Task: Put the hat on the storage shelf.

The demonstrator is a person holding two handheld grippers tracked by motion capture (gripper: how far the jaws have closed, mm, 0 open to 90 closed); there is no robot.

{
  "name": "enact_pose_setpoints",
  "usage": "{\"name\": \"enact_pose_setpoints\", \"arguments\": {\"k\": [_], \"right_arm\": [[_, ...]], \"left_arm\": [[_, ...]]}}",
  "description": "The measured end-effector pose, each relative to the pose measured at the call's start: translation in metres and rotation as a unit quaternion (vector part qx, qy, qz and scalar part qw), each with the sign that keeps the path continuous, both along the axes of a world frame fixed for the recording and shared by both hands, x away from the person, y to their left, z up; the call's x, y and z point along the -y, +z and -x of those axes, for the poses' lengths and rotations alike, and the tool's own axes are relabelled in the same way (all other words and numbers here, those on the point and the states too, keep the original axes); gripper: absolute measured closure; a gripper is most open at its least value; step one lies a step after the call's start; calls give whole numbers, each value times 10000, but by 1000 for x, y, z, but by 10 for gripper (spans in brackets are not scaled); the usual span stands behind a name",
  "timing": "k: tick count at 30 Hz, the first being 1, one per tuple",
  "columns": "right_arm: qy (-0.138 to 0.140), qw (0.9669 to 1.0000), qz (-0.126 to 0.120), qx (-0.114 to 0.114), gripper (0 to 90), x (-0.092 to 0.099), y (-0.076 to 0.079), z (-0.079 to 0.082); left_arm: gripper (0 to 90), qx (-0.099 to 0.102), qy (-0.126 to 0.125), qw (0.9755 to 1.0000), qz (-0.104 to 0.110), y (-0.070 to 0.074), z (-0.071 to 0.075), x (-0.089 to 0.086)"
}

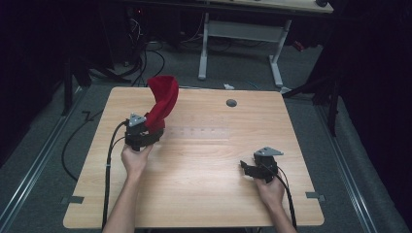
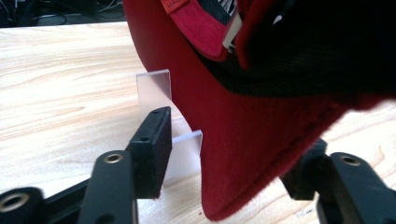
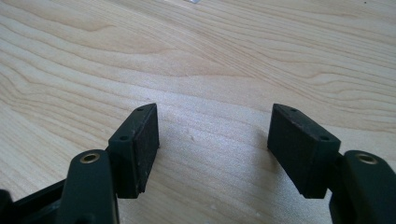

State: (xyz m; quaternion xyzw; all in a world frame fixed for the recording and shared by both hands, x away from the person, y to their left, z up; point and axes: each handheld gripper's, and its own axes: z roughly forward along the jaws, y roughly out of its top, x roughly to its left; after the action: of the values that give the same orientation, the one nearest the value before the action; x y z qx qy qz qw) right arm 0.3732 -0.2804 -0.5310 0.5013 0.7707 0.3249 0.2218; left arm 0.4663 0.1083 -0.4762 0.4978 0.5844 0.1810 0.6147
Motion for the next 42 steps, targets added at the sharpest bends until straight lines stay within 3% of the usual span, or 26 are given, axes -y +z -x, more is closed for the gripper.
{"name": "enact_pose_setpoints", "arguments": {"k": [3,8,20,25,34,35,42], "right_arm": [[9,10000,0,4,340,0,0,0],[21,10000,9,8,337,0,0,0],[22,10000,1,0,335,0,0,0],[20,10000,1,0,336,0,0,0],[22,10000,3,0,335,0,0,0],[24,10000,5,2,335,0,0,0],[39,10000,12,7,334,0,0,0]], "left_arm": [[372,2,-26,9997,-262,1,6,2],[350,58,7,9998,-193,3,15,-2],[332,158,-40,9990,-425,10,44,-4],[333,158,-38,9994,-319,12,51,-6],[331,244,-275,9991,-228,16,69,-2],[330,216,-317,9988,-294,14,74,-1],[330,41,-582,9980,-229,1,86,7]]}}
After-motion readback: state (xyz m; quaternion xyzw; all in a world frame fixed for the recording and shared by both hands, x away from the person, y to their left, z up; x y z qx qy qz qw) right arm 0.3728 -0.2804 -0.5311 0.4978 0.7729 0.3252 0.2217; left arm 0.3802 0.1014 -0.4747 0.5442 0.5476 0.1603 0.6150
